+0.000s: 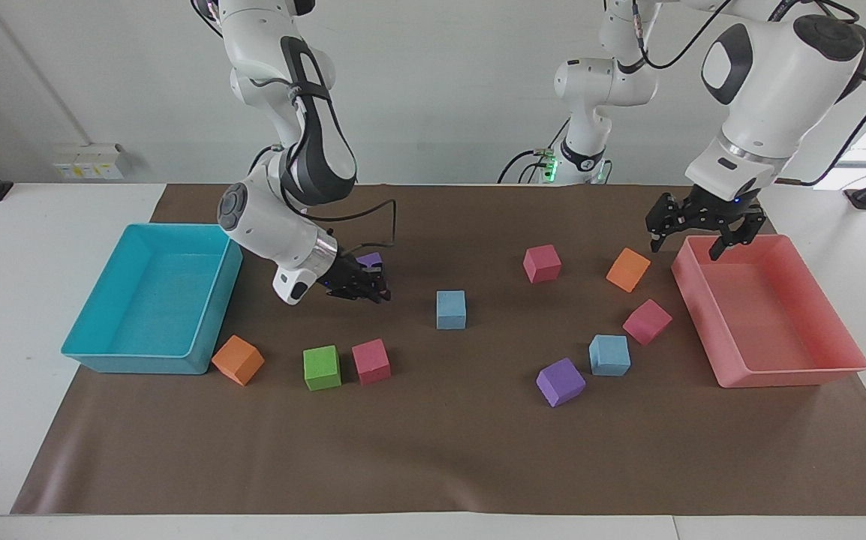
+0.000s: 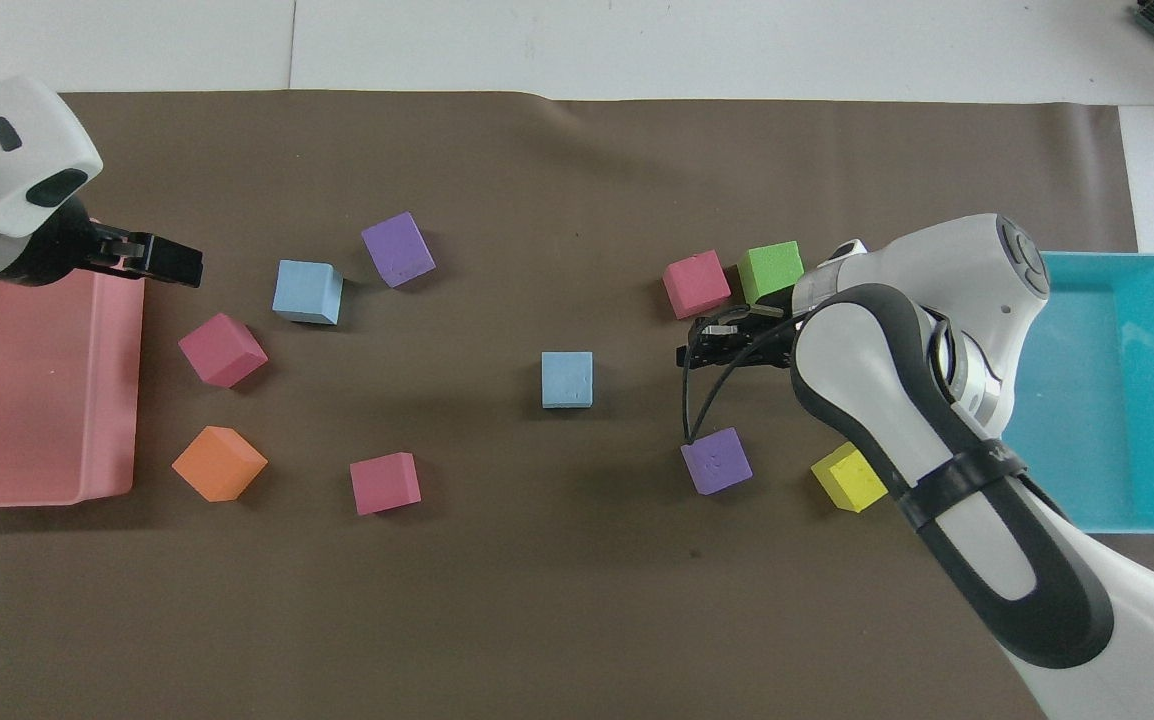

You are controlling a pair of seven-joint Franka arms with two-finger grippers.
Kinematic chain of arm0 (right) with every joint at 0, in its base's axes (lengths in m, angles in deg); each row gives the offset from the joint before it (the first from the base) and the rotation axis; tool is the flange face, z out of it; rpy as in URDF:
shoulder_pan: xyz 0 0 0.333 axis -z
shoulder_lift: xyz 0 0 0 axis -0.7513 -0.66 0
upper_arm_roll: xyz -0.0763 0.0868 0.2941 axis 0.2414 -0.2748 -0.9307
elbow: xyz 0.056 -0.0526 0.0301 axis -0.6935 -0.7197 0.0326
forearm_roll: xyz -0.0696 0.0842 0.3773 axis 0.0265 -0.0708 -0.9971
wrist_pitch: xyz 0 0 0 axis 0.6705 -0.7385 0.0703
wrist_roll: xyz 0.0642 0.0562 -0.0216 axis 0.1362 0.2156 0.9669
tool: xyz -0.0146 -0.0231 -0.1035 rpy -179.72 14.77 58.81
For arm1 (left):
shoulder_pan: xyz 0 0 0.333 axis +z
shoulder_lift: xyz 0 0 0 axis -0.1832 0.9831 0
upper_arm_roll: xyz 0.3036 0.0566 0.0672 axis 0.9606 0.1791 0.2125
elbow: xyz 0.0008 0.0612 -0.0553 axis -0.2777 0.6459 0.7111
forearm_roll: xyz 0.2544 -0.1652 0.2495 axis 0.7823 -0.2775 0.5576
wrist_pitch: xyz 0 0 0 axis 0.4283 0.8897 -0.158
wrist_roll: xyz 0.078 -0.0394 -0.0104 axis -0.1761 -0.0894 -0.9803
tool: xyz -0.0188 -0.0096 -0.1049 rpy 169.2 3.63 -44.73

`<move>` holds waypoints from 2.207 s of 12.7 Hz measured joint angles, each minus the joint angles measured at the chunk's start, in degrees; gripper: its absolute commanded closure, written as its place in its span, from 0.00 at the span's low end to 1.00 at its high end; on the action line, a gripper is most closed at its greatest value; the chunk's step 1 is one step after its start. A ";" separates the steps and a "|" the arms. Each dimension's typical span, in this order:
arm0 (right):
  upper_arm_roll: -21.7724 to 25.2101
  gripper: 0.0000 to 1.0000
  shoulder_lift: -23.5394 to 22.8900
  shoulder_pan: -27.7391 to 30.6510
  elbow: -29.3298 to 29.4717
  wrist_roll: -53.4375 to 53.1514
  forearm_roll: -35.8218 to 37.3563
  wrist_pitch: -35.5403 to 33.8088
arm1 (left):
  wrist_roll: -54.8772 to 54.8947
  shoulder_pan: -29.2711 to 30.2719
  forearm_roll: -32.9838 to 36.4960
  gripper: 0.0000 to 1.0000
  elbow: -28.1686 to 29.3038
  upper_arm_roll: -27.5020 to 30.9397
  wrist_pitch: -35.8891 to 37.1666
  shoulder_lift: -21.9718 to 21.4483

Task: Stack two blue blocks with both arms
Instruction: 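Draw back the right gripper while the left gripper reaches the blue cube, then grasp the other light blue cube with the left gripper and lift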

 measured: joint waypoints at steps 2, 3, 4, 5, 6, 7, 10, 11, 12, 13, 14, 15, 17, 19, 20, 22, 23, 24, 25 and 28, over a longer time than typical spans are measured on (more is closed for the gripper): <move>-0.11 1.00 -1.10 0.00 -1.81 8.04 -8.81 0.49 | -2.08 -1.11 0.00 0.00 2.11 0.00 -4.06 1.67; -0.11 1.00 -1.88 -0.01 -2.33 11.94 -11.91 0.57 | -2.58 -1.53 0.00 0.00 3.48 -0.01 -6.40 2.39; -0.14 1.00 -2.74 -0.10 -2.52 14.01 -13.04 0.74 | -2.80 -1.79 0.00 0.00 4.68 0.03 -8.22 3.10; -0.23 1.00 -3.43 -0.21 -2.57 14.77 -13.13 1.21 | -2.83 -1.88 0.00 0.00 5.45 0.04 -9.27 3.89; -0.31 1.00 -4.01 -0.30 -2.58 15.00 -13.31 1.44 | -2.83 -2.07 0.00 0.00 6.01 0.01 -10.19 4.87; -0.31 1.00 -4.49 -0.32 -2.60 15.42 -13.75 1.44 | -2.93 -2.61 0.00 0.00 6.47 0.04 -11.72 6.15; -0.30 1.00 -6.49 -0.31 -2.98 20.50 -19.77 1.51 | -4.08 -3.76 0.02 0.00 9.09 0.02 -19.91 10.17; -0.28 1.00 -7.28 -0.30 -3.15 22.08 -21.97 1.77 | -4.12 -3.77 0.03 0.00 10.11 0.07 -21.76 11.17; -0.29 1.00 -7.76 -0.31 -3.20 22.56 -22.84 2.16 | -4.13 -3.77 0.04 0.00 10.69 0.14 -22.68 11.82; -0.29 1.00 -7.88 -0.31 -3.41 22.59 -23.77 2.25 | -4.13 -3.77 0.12 0.00 11.07 0.22 -23.22 12.12; -0.29 1.00 -7.88 -0.29 -3.99 22.88 -25.82 2.25 | -4.13 -3.77 0.25 0.00 11.60 0.30 -23.70 12.17; -0.28 1.00 -7.88 -0.25 -4.56 24.06 -28.27 2.29 | -4.13 -3.77 0.27 0.00 12.22 0.33 -24.50 12.18; -0.29 1.00 -7.88 -0.29 -5.10 25.10 -30.71 2.36 | -4.52 -3.77 0.28 0.00 13.44 0.33 -26.09 12.29; -0.29 1.00 -7.88 -0.30 -5.11 25.11 -30.86 2.47 | -5.30 -3.77 0.28 0.00 14.19 0.35 -28.21 13.13; -0.29 1.00 -7.88 -0.32 -5.10 25.11 -30.86 2.64 | -5.54 -3.77 0.28 0.00 14.23 0.44 -28.85 13.55; -0.30 1.00 -7.88 -0.36 -5.08 25.11 -30.86 3.16 | -6.39 -3.77 0.28 0.00 14.24 0.48 -29.33 14.12; -0.31 1.00 -7.88 -0.41 -5.08 25.11 -30.86 3.23 | -6.80 -3.78 0.29 0.00 14.25 0.46 -29.63 14.41; -0.31 1.00 -7.88 -0.44 -5.07 25.11 -30.86 3.25 | -6.99 -3.78 0.29 0.00 14.26 0.46 -29.80 14.66; -0.31 1.00 -7.88 -0.45 -5.07 25.11 -30.86 3.27 | -7.09 -3.78 0.29 0.00 14.27 0.46 -29.86 15.00; -0.31 1.00 -7.88 -0.45 -5.06 25.11 -31.02 3.29 | -7.22 -3.78 0.29 0.00 14.43 0.46 -30.12 16.47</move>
